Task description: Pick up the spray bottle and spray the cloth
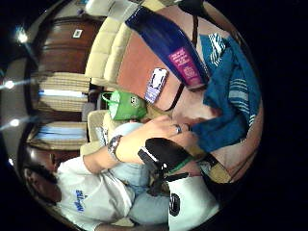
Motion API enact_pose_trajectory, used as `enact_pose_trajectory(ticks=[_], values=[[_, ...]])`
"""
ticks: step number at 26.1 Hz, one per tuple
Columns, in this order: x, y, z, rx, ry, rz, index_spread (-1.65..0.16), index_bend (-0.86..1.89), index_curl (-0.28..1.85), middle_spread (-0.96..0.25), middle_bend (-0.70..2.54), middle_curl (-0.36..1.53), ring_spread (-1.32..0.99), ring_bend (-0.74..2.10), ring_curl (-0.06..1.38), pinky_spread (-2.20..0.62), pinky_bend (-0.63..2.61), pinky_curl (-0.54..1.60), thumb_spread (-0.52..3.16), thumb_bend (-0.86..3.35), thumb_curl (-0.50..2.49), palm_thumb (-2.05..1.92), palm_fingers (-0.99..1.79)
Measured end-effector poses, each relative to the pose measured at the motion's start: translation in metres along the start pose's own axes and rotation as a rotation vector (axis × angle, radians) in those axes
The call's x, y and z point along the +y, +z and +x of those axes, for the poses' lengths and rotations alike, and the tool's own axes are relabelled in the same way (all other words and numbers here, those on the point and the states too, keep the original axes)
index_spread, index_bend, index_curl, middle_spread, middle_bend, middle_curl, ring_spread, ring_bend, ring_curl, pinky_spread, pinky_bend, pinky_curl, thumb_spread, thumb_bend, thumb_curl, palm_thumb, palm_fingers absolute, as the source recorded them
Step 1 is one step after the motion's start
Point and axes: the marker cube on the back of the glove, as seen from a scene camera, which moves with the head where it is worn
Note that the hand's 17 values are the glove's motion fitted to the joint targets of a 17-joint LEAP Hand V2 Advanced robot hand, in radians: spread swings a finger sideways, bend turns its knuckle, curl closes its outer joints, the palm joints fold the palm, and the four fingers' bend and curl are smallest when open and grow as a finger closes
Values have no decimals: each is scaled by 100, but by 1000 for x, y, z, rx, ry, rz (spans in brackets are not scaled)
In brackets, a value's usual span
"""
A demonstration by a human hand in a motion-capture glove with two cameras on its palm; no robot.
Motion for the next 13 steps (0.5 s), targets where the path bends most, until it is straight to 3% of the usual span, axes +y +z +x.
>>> enact_pose_trajectory(ticks=[13], values=[[51, -16, -17, 78, -108, 41, -46, 16, 29, -18, 20, 36, -19, 36, 32, 17, 19, 32, 86, -4, 38, 42, 42]])
